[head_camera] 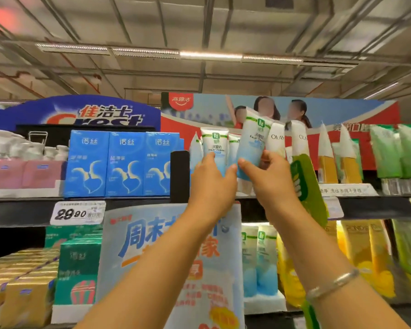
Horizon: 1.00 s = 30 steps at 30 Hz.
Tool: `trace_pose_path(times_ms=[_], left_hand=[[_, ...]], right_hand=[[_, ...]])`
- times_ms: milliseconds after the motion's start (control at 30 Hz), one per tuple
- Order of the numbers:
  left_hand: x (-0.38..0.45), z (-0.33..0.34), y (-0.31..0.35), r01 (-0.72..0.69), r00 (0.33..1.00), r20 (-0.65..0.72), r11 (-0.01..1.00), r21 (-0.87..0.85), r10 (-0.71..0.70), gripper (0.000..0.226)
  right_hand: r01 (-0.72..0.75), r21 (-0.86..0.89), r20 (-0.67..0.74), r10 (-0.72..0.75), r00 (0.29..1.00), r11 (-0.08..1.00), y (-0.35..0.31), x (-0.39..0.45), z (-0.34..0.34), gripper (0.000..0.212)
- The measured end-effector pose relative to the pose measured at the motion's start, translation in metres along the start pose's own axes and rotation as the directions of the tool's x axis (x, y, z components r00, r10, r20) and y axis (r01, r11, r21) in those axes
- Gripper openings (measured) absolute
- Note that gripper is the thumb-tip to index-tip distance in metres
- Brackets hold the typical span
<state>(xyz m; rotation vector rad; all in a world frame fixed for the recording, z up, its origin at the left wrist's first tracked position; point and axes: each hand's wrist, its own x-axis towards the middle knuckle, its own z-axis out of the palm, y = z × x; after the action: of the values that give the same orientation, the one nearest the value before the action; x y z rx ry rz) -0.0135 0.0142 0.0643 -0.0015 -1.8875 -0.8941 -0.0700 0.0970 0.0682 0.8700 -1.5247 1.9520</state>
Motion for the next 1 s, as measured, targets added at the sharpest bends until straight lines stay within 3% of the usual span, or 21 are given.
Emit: trace_pose_path(times_ms=[200,400,1000], left_hand=[[0.018,0.015,-0.012,0.058,0.998,-0.021,0.994,0.094,-0.056,0.056],[0.037,0.022,-0.016,0.217,0.974,0.036,0.971,0.104,-0.222,0.053],[0.033,0.021,-0.020,0.205,0.978,-0.046,0.979,0.005,-0.204,0.037]], right_hand=[[0.130,-0.168,-0.087,-0.146,0.986,0.977,0.018,0.015,0.005,0.023],[0.106,-0.283,-0.061,-0.128,0.990,0.953,0.032,0.022,0.011,0.029],[0.044,-0.540,-0.041,-0.079,0.996,0.841,0.038,0.030,0.013,0.037]])
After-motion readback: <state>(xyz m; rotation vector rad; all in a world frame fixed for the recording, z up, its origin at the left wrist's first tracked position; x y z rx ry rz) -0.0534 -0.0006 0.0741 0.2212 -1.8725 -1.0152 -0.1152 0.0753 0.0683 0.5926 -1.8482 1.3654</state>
